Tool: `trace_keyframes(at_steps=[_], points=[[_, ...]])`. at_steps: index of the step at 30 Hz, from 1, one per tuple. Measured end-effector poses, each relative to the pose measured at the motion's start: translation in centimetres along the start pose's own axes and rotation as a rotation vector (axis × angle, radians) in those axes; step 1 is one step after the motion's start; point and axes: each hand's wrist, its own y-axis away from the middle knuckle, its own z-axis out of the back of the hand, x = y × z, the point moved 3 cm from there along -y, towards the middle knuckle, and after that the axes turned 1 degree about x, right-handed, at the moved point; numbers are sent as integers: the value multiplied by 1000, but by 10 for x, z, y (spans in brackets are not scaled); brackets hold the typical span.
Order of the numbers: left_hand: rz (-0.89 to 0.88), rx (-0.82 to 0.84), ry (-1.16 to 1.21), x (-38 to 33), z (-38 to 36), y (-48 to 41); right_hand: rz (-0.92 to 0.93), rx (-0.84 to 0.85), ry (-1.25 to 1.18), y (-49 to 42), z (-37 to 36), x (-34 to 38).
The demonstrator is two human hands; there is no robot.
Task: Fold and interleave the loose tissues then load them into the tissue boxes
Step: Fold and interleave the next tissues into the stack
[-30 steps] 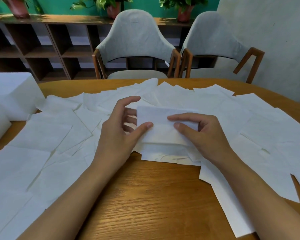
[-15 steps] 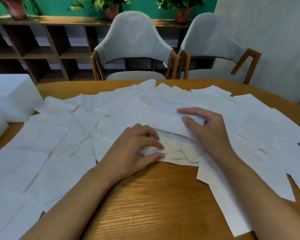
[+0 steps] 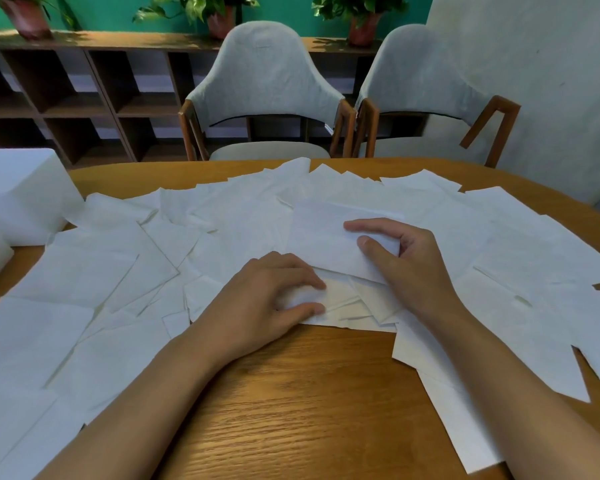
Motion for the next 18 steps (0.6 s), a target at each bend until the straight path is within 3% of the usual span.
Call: trace_keyframes(at_steps=[7, 18], points=[[-42, -14, -48, -8, 0, 2, -17, 18, 10, 0, -2, -1], [125, -400, 331, -21, 30, 9, 111, 247, -18, 13, -8, 14]])
